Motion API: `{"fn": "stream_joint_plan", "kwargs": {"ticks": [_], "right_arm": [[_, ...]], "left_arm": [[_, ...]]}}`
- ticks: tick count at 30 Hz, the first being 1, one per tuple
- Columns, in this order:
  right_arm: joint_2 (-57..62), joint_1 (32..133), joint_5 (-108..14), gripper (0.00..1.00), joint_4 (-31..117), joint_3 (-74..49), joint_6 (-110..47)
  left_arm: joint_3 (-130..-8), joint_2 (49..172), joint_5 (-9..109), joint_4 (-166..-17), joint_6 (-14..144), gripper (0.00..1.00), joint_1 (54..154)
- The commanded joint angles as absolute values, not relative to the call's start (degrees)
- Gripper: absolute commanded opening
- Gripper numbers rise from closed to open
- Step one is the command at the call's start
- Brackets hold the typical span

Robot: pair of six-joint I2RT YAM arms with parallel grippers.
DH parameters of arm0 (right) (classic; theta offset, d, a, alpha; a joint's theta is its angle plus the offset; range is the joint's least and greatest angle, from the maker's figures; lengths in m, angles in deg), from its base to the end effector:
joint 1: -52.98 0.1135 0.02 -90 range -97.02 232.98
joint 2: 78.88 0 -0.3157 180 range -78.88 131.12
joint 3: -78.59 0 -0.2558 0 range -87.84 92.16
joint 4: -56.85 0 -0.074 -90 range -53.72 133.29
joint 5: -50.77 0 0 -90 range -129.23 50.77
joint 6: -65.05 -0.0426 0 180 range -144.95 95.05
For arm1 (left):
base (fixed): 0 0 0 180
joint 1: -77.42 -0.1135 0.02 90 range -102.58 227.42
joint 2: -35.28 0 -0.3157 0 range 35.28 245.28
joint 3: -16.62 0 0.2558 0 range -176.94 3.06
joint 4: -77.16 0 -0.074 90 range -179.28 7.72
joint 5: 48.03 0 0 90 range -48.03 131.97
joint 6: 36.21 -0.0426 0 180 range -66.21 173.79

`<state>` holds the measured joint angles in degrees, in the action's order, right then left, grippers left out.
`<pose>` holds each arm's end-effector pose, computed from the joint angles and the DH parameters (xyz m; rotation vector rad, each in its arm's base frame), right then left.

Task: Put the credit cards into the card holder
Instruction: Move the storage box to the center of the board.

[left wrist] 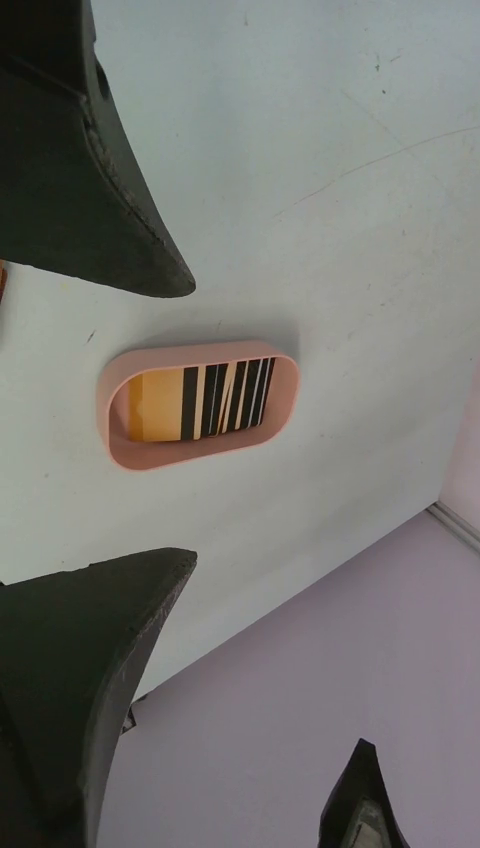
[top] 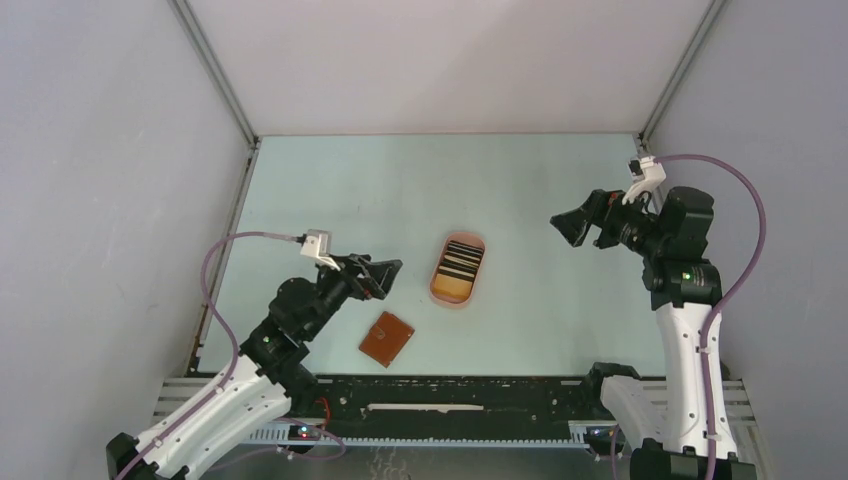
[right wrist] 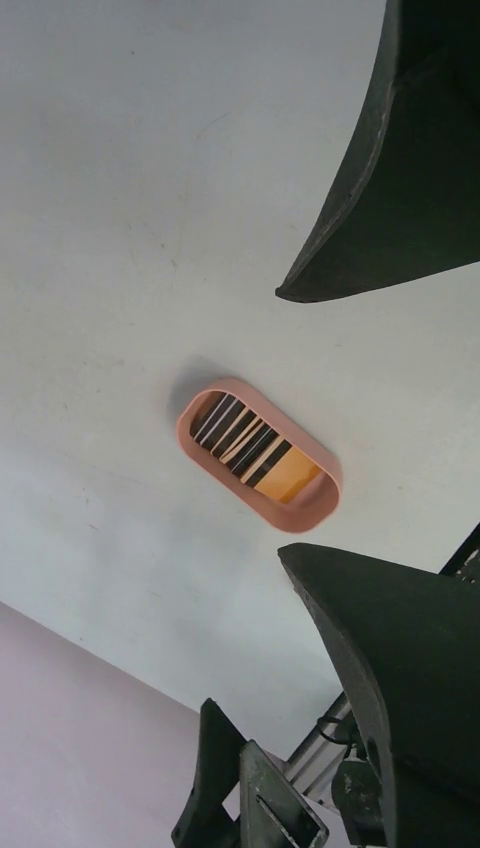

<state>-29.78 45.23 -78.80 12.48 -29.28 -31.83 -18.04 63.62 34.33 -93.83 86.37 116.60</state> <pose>0.1505 0.0069 0.4133 -0.2156 1.8957 0.6569 0.0908 -0.0667 0.2861 -0.0102 1.6864 -0.8501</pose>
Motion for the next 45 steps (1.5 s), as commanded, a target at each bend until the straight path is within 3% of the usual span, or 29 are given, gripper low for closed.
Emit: {"fn": "stream_joint_plan", "kwargs": {"ticks": [1,12,18,25,34,45], "right_arm": [[-30.1,46.0,-77.3,1.0,13.6,-27.6,-32.8],[-31.0,50.2,-81.8,1.0,15.3,-31.6,-23.9],[-29.8,60.1,-89.5,1.0,6.3,-33.0,2.4],[-25.4,62.0,-90.6,1.0,2.0,-33.1,3.6],[-24.8,64.9,-84.5,1.0,3.1,-33.1,1.5],[-25.7,65.6,-83.2,1.0,3.8,-33.4,0.2]], "left_arm": [[-17.1,63.8,35.9,-93.1,87.0,1.0,116.2],[-19.7,70.7,38.2,-92.7,88.0,0.98,116.9],[-29.2,83.1,25.0,-86.2,81.1,0.99,128.9],[-35.5,97.3,22.3,-88.7,78.9,0.96,129.4],[-48.3,115.6,19.5,-84.1,77.3,0.77,128.6],[-55.4,128.1,24.0,-81.1,76.7,0.52,125.5]]}}
